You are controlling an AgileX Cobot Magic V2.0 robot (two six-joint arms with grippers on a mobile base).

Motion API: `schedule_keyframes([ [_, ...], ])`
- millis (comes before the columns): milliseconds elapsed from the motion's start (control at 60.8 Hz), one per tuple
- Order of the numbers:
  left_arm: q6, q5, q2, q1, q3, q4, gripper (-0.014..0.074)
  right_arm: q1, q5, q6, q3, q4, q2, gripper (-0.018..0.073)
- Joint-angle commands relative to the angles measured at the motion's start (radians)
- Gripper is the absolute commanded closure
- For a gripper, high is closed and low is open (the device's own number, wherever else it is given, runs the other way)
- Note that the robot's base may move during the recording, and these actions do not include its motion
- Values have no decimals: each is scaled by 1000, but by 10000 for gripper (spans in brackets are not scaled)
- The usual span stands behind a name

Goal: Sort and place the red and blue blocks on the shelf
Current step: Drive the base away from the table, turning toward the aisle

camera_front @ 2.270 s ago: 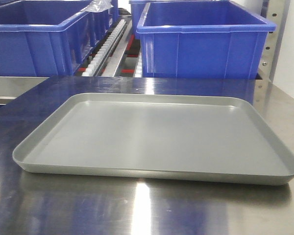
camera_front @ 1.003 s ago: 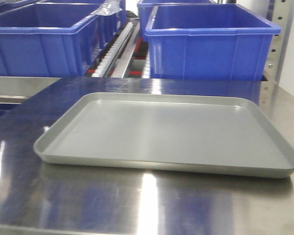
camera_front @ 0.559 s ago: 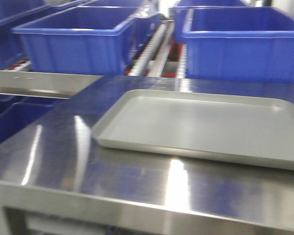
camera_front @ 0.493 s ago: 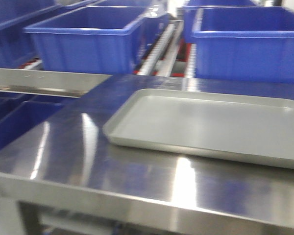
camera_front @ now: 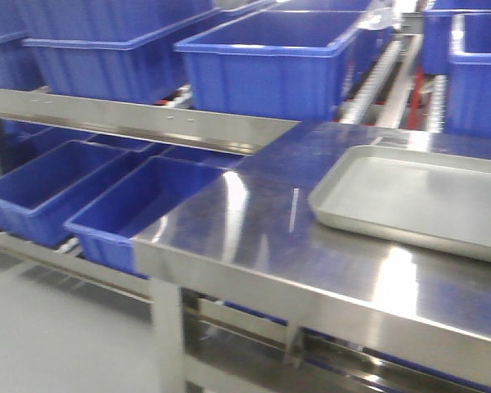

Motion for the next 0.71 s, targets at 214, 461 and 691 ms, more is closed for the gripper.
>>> schedule_keyframes([
  [214,-2,-82,4,2,-30,4,474,-2,-99,-6,-27,-15,4,502],
  [461,-2,-82,4,2,-30,4,474,-2,-99,-6,-27,-15,4,502],
  [691,-2,-82,4,2,-30,4,474,-2,-99,-6,-27,-15,4,502],
])
